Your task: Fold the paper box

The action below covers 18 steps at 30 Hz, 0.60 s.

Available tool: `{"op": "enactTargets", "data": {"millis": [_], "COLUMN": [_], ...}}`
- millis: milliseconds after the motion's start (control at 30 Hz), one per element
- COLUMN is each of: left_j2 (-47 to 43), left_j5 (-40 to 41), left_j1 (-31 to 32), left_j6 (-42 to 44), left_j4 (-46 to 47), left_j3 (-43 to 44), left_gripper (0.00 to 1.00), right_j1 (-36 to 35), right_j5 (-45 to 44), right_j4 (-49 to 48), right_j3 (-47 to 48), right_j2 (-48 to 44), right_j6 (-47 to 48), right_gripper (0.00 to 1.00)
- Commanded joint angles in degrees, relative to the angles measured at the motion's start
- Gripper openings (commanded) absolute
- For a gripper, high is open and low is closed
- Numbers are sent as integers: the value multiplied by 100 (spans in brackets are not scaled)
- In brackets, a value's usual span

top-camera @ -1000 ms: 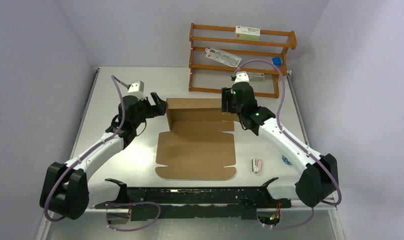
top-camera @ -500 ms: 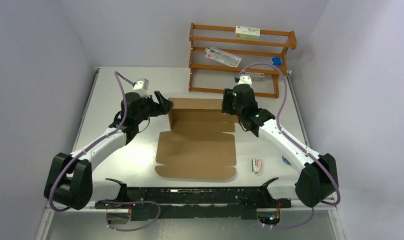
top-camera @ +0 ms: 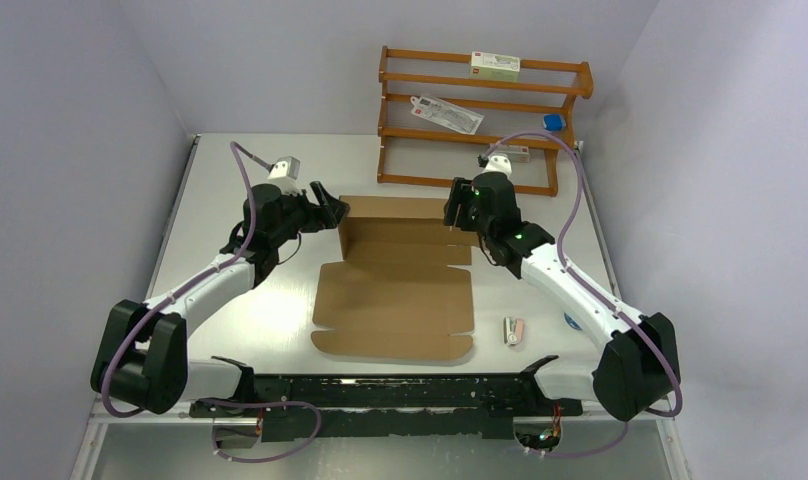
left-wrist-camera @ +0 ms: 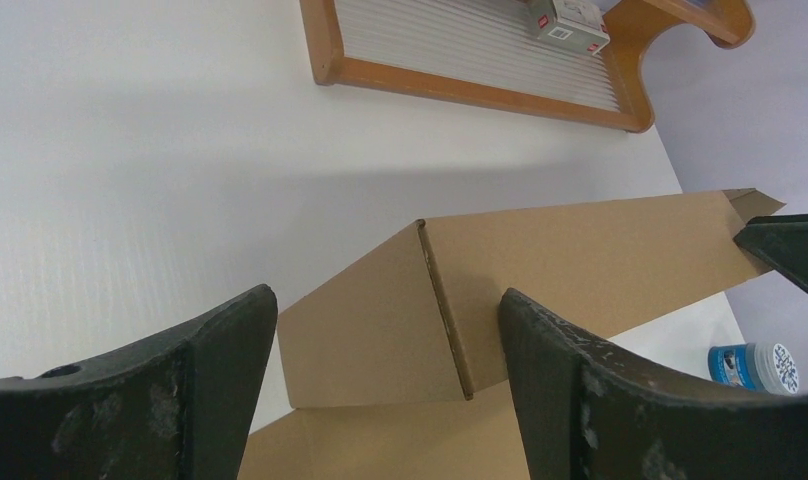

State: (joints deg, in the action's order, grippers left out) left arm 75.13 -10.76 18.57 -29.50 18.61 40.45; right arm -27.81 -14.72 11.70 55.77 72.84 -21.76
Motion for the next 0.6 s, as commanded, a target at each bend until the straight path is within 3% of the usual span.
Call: {"op": "enactTargets", "data": {"millis": [0,200,567], "left_j2": [97,86,-143], "left_j5": [-275,-419,-431], "left_j1": [-29,-29,-29], "left_j6": [2,-67,-97], "left_j4": [-60,24,2], "left_j3": [-45,-95,-257], "left_gripper": [85,84,82], "right_j1": [47,57,167], "right_j5": [327,902,1560], "right_j4": [-280,-598,-1259], "right_j3": [-188,-338,-672], "right_j2": [71,66,-59], "right_j6": [-337,-730,-1242], "right_gripper": [65,64,52]}}
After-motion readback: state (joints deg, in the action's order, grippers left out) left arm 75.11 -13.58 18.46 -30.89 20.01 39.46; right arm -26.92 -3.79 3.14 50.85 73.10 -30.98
